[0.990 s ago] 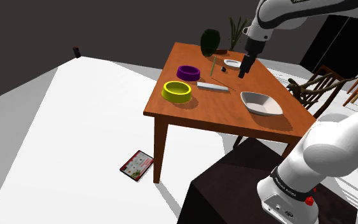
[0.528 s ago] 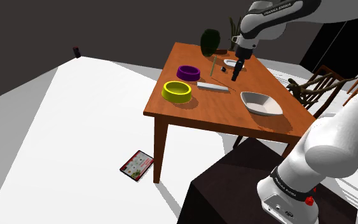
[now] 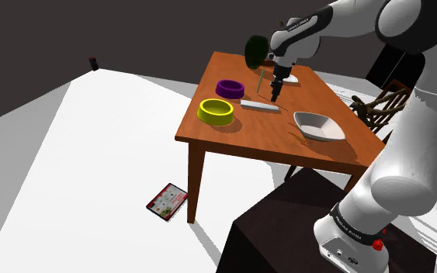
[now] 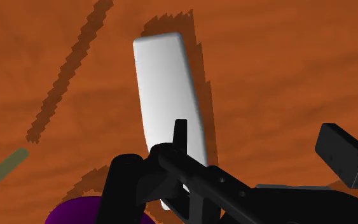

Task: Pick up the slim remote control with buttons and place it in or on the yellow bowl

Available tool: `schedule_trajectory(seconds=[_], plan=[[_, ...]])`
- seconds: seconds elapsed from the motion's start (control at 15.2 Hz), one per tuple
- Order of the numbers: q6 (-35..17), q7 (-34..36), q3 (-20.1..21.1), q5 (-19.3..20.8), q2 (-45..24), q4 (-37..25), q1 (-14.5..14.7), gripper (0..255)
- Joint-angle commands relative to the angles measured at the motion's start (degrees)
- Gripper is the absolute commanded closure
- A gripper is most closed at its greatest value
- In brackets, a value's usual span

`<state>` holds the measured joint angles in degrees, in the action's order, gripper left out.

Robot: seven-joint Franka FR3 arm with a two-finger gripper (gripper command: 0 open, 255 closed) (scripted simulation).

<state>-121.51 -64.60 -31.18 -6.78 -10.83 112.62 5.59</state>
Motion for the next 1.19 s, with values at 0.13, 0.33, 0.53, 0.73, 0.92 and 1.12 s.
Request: schedule_trajectory(seconds=[0.13,0.33,0.53,0.73,0.92,1.12], plan=[[0.0,-8.6,2.2,-5.4,-10.0,-8.7,-3.1,0],[0.6,-12.8,4.1,-7.8,-16.1,-14.9,-5.4,0],[-1.2,-13.1,4.5,-8.4,-17.1,-14.1,-5.6,0],[-2.9,-13.6,4.9,-9.1,-18.3,-13.4,-5.9,0],[-3.8,-13.8,5.1,-9.4,-19.0,-13.1,-6.0,0],[-3.8,-13.8,5.1,-9.4,-19.0,-13.1,-6.0,0]])
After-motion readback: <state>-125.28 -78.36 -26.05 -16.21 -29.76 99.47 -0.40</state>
